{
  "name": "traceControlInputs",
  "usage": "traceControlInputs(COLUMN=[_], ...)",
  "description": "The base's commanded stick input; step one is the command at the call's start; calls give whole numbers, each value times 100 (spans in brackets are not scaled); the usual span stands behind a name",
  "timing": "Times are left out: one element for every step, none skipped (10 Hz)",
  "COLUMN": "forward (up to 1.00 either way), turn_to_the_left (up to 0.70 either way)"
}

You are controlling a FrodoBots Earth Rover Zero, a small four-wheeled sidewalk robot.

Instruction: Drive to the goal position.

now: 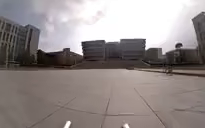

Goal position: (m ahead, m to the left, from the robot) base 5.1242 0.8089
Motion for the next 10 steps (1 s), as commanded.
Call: traceControlInputs(forward=[62, 62, 62, 62, 62, 62, 62, 62, 62, 62], turn_to_the_left=[0, 0, 0, 0, 0, 0, 0, 0, 0, 0])
